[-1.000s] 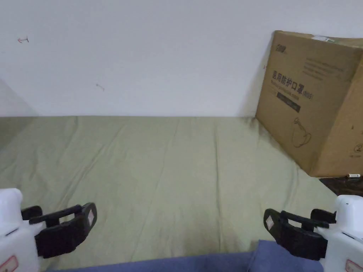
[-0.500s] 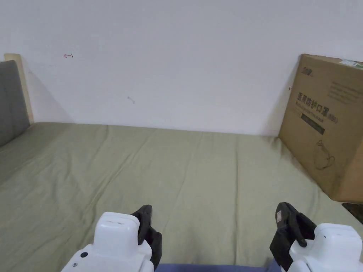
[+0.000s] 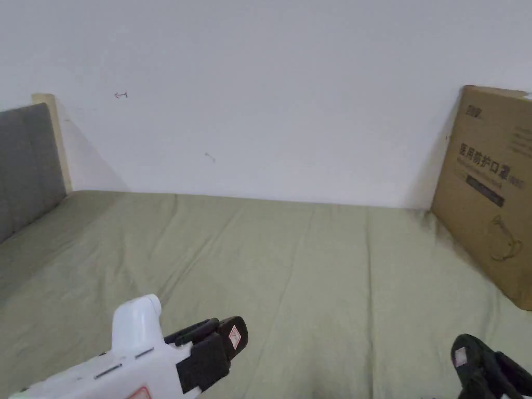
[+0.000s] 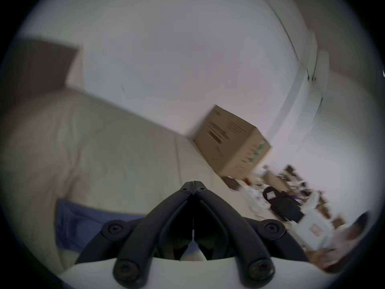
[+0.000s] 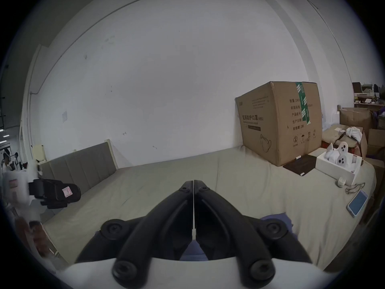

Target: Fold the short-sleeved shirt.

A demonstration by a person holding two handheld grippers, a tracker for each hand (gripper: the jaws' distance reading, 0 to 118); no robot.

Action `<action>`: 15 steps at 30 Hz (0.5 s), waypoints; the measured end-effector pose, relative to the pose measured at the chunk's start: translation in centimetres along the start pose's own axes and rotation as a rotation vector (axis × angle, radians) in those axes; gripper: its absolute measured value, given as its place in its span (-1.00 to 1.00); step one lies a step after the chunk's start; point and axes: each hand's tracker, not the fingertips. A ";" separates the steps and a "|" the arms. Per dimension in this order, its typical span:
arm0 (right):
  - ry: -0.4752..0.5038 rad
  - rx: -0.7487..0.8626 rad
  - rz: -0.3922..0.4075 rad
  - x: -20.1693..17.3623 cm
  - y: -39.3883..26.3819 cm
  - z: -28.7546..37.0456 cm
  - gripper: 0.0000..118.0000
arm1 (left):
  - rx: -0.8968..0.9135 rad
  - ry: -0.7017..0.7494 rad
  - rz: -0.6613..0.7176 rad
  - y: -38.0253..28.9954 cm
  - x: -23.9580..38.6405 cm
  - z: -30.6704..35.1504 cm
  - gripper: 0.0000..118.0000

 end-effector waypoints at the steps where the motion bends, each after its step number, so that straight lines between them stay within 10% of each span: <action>1: -0.016 0.006 0.015 0.2 0.3 0.3 -1.00 | -0.043 0.006 0.025 1.1 -1.6 0.6 -1.00; 6: -0.030 -0.041 -0.025 1.9 0.5 0.2 -1.00 | -0.161 0.023 0.213 3.6 -11.3 3.4 -0.89; 7: -0.034 -0.053 -0.019 2.0 0.1 0.0 -1.00 | -0.187 0.028 0.286 3.5 -13.5 3.7 -0.63; 9: -0.026 -0.079 0.006 2.1 -1.1 -0.6 -1.00 | -0.230 0.039 0.385 2.6 -16.1 3.7 0.84; 10: -0.027 -0.128 0.027 2.2 -1.8 -1.3 -1.00 | -0.275 0.042 0.430 2.0 -17.7 3.3 1.00; 15: -0.019 -0.214 0.028 1.6 -3.5 -2.6 -1.00 | -0.300 0.082 0.567 -0.3 -24.0 2.4 1.00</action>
